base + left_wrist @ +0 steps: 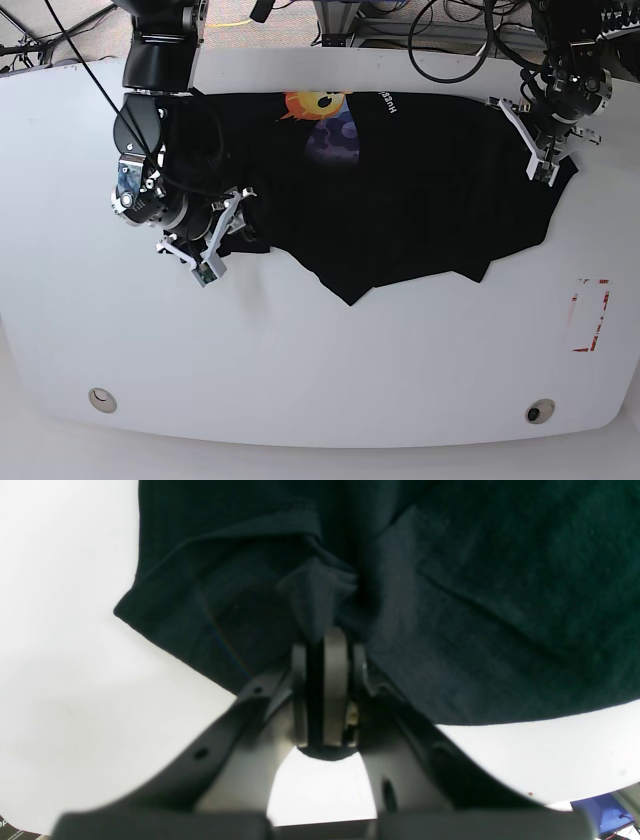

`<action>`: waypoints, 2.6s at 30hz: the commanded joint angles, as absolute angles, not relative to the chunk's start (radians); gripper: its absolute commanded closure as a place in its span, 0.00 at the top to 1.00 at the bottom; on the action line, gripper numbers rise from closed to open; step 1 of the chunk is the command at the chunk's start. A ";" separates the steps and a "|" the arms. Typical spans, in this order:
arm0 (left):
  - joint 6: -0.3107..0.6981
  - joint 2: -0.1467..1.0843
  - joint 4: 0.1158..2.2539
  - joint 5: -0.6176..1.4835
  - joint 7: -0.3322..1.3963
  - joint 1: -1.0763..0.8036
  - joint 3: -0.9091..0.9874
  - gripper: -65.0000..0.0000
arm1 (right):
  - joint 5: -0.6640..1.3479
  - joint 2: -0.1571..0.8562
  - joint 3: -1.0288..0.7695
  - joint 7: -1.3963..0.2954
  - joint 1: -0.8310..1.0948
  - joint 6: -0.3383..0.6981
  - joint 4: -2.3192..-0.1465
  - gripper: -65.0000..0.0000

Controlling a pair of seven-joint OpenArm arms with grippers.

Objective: Fold the T-shirt properly
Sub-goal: 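Pull the shirt edge near the right gripper outward to smooth it, then grasp the shirt edges with both grippers and lift the shirt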

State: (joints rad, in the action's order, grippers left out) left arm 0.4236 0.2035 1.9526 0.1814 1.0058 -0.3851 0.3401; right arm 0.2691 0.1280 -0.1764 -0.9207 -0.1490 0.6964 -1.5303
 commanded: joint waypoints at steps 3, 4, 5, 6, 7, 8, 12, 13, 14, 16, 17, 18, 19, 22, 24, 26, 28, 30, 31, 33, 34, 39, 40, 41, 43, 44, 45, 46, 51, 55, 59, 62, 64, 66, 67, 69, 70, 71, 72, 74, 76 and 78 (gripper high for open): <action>0.420 0.214 1.968 0.188 0.995 -0.380 0.346 0.00 | 0.288 0.124 -0.171 -0.954 -0.240 0.698 -1.555 0.52; 0.420 0.214 1.968 0.188 0.995 -0.380 0.346 0.00 | 0.288 0.110 -0.171 -0.955 -0.251 0.698 -1.535 0.52; 0.420 0.214 1.968 0.188 0.995 -0.380 0.346 0.00 | 0.285 0.094 -0.171 -0.957 -0.263 0.698 -1.512 0.52; 0.420 0.214 1.968 0.188 0.995 -0.380 0.346 0.00 | 0.282 0.081 -0.171 -0.955 -0.291 0.698 -1.481 0.52; 0.420 0.214 1.968 0.188 0.995 -0.380 0.346 0.00 | 0.282 0.077 -0.171 -0.955 -0.311 0.698 -1.455 0.52; 0.420 0.214 1.968 0.188 0.995 -0.380 0.346 0.00 | 0.282 0.073 -0.171 -0.954 -0.332 0.698 -1.415 0.52; 0.420 0.214 1.968 0.188 0.995 -0.380 0.346 0.00 | 0.285 0.039 -0.171 -0.949 -0.407 0.698 -1.264 0.52; 0.420 0.214 1.968 0.188 0.995 -0.380 0.346 0.00 | 0.283 0.031 -0.171 -0.944 -0.426 0.698 -1.227 0.52; 0.420 0.214 1.968 0.188 0.995 -0.380 0.346 0.00 | 0.283 0.030 -0.171 -0.935 -0.437 0.698 -1.207 0.52; 0.420 0.214 1.968 0.188 0.995 -0.380 0.346 0.00 | 0.283 0.021 -0.171 -0.892 -0.467 0.698 -1.141 0.52; 0.420 0.213 1.968 0.188 0.995 -0.378 0.346 0.00 | 0.283 0.012 -0.171 -0.878 -0.481 0.698 -1.106 0.52; 0.420 0.213 1.968 0.188 0.995 -0.378 0.346 0.00 | 0.283 0.007 -0.171 -0.869 -0.492 0.698 -1.082 0.52; 0.420 0.213 1.968 0.188 0.995 -0.378 0.346 0.00 | 0.283 0.002 -0.171 -0.860 -0.504 0.698 -1.049 0.52; 0.420 0.213 1.968 0.188 0.995 -0.378 0.346 0.00 | 0.282 -0.002 -0.171 -0.831 -0.521 0.698 -0.969 0.52; 0.420 0.213 1.968 0.188 0.995 -0.378 0.346 0.00 | 0.282 -0.002 -0.168 -0.796 -0.530 0.698 -0.923 0.52; 0.420 0.213 1.968 0.188 0.995 -0.378 0.346 0.00 | 0.283 -0.002 -0.131 -0.773 -0.529 0.698 -0.905 0.52; 0.420 0.213 1.968 0.188 0.995 -0.378 0.346 0.00 | 0.286 -0.002 -0.074 -0.757 -0.527 0.698 -0.885 0.52; 0.420 0.213 1.968 0.188 0.995 -0.378 0.348 0.00 | 0.288 -0.002 -0.030 -0.740 -0.526 0.698 -0.868 0.52; 0.420 0.213 1.968 0.188 0.995 -0.378 0.348 0.00 | 0.288 -0.005 -0.021 -0.733 -0.526 0.698 -0.862 0.52; 0.420 0.213 1.968 0.188 0.995 -0.378 0.348 0.00 | 0.286 -0.025 -0.016 -0.722 -0.524 0.698 -0.854 0.52; 0.420 0.213 1.968 0.188 0.995 -0.378 0.348 0.00 | 0.283 -0.035 -0.016 -0.719 -0.522 0.698 -0.852 0.52; 0.420 0.213 1.968 0.189 0.995 -0.378 0.348 0.00 | 0.282 -0.042 -0.016 -0.685 -0.522 0.698 -0.849 0.51; 0.420 0.213 1.968 0.189 0.995 -0.378 0.348 0.00 | 0.282 -0.042 -0.016 -0.677 -0.522 0.698 -0.849 0.51; 0.420 0.213 1.968 0.189 0.995 -0.378 0.348 0.00 | 0.285 -0.042 -0.016 -0.674 -0.524 0.698 -0.849 0.47; 0.420 0.213 1.968 0.189 0.995 -0.378 0.348 0.00 | 0.285 -0.042 -0.016 -0.674 -0.526 0.698 -0.849 0.36; 0.420 0.213 1.968 0.189 0.995 -0.378 0.348 0.00 | 0.285 -0.042 -0.016 -0.674 -0.529 0.698 -0.849 0.26; 0.420 0.213 1.968 0.189 0.995 -0.378 0.348 0.00 | 0.285 -0.042 -0.016 -0.674 -0.530 0.698 -0.849 0.18; 0.420 0.213 1.968 0.189 0.993 -0.378 0.348 0.00 | 0.283 -0.041 -0.016 -0.674 -0.532 0.698 -0.849 0.10; 0.420 0.213 1.968 0.188 0.993 -0.378 0.348 0.00 | 0.282 -0.035 -0.015 -0.677 -0.533 0.698 -0.857 0.00; 0.420 0.213 1.968 0.188 0.993 -0.377 0.346 0.00 | 0.288 -0.005 -0.015 -0.700 -0.532 0.698 -0.898 0.00; 0.420 0.213 1.972 0.189 0.997 -0.358 0.346 0.00 | 0.288 0.012 -0.018 -0.788 -0.507 0.698 -1.021 0.00; 0.420 0.216 1.975 0.189 0.995 -0.357 0.344 0.00 | 0.289 0.047 -0.039 -0.868 -0.470 0.698 -1.170 0.00; 0.420 0.216 1.980 0.193 0.995 -0.340 0.344 0.00 | 0.289 0.054 -0.070 -0.920 -0.446 0.698 -1.276 0.00; 0.420 0.219 1.980 0.191 0.997 -0.314 0.337 0.00 | 0.289 0.059 -0.099 -0.984 -0.421 0.698 -1.386 0.00; 0.420 0.220 1.980 0.191 0.997 -0.306 0.332 0.00 | 0.289 0.065 -0.111 -1.007 -0.414 0.698 -1.431 0.00; 0.420 0.220 1.983 0.191 0.997 -0.289 0.318 0.00 | 0.289 0.087 -0.122 -1.046 -0.398 0.698 -1.515 0.00; 0.420 0.220 1.985 0.191 0.997 -0.280 0.311 0.00 | 0.289 0.091 -0.124 -1.053 -0.389 0.698 -1.547 0.00; 0.420 0.220 1.985 0.191 0.997 -0.272 0.305 0.00 | 0.289 0.096 -0.124 -1.056 -0.381 0.698 -1.570 0.00; 0.421 0.220 1.985 0.191 0.997 -0.262 0.294 0.00 | 0.289 0.101 -0.124 -1.064 -0.369 0.698 -1.609 0.00; 0.421 0.220 1.985 0.191 0.997 -0.248 0.272 0.00 | 0.289 0.101 -0.124 -1.081 -0.355 0.698 -1.655 0.00; 0.421 0.222 1.985 0.191 0.998 -0.229 0.246 0.00 | 0.283 0.102 -0.124 -1.082 -0.343 0.698 -1.672 0.00; 0.421 0.222 1.985 0.189 0.998 -0.219 0.220 0.00 | 0.283 0.116 -0.122 -1.082 -0.338 0.698 -1.664 0.03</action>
State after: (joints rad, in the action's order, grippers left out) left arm 0.4271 0.2092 1.9667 0.1947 1.0061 -0.2317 0.2291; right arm 0.2848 0.0978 -0.1200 -1.1019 -0.3153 0.7002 -1.6527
